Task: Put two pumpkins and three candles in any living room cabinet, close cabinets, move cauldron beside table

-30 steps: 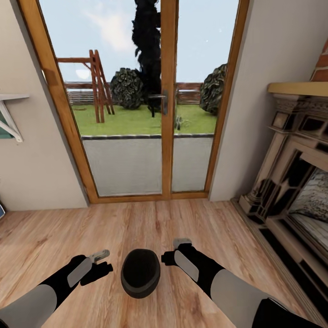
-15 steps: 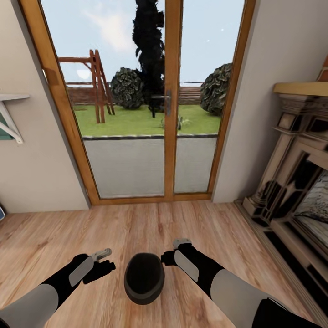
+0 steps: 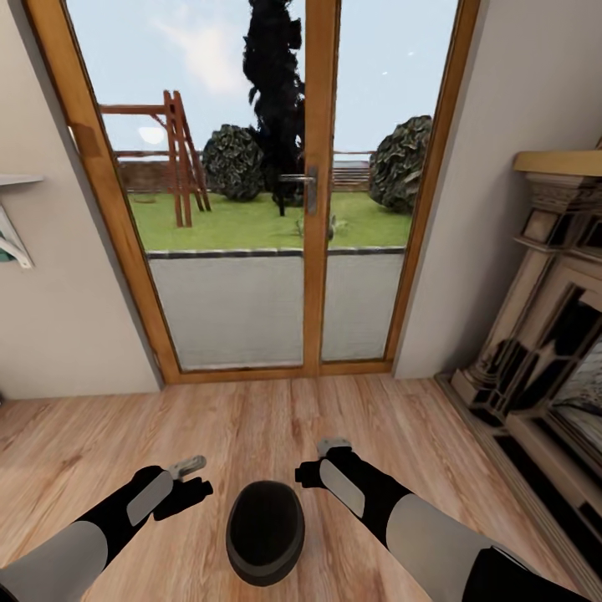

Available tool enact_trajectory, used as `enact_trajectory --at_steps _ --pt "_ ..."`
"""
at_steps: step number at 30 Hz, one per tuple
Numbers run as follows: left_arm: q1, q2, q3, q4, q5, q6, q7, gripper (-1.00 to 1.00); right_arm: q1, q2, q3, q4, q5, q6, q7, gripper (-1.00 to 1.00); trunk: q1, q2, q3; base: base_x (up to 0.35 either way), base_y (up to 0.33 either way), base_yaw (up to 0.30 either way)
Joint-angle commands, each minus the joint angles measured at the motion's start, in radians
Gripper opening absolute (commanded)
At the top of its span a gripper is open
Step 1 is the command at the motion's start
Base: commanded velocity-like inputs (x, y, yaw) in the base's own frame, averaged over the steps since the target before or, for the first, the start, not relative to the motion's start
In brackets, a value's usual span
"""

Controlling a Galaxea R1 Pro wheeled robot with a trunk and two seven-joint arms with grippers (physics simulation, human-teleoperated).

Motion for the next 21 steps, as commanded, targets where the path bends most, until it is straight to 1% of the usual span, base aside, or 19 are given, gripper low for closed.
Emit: enact_trajectory --at_steps 1,5,8,17,19,21 --pt "-0.001 0.001 -0.007 -0.003 0.011 0.001 0.009 1.00 -0.001 -0.001 0.007 -0.002 -0.010 0.001 -0.008 1.00 0.000 -0.001 -0.001 0.092 0.000 0.000" --pt "-0.001 0.000 -0.007 -0.008 0.011 0.001 0.009 1.00 -0.001 -0.001 0.007 -0.002 -0.011 0.001 0.005 1.00 0.000 -0.001 -0.001 0.035 0.000 0.000" --pt "-0.001 0.001 -0.009 -0.036 0.011 0.001 0.009 1.00 -0.001 0.000 0.007 -0.002 -0.011 0.001 0.012 1.00 0.000 -0.001 -0.001 0.007 0.000 0.000" --pt "0.000 0.001 -0.011 -0.055 0.012 0.002 0.006 1.00 -0.001 0.003 0.008 -0.005 -0.011 0.001 0.020 1.00 0.035 -0.064 -0.029 0.001 0.000 0.000" --pt "0.000 0.001 -0.010 -0.055 0.012 0.001 0.005 1.00 -0.001 0.003 0.009 -0.006 -0.010 0.001 0.045 1.00 0.042 -0.078 -0.036 0.000 0.000 0.000" --pt "0.000 0.002 -0.006 -0.055 0.015 0.001 0.004 1.00 -0.001 0.002 0.010 -0.006 -0.009 0.001 0.084 1.00 0.050 -0.092 -0.042 0.000 0.000 0.000"
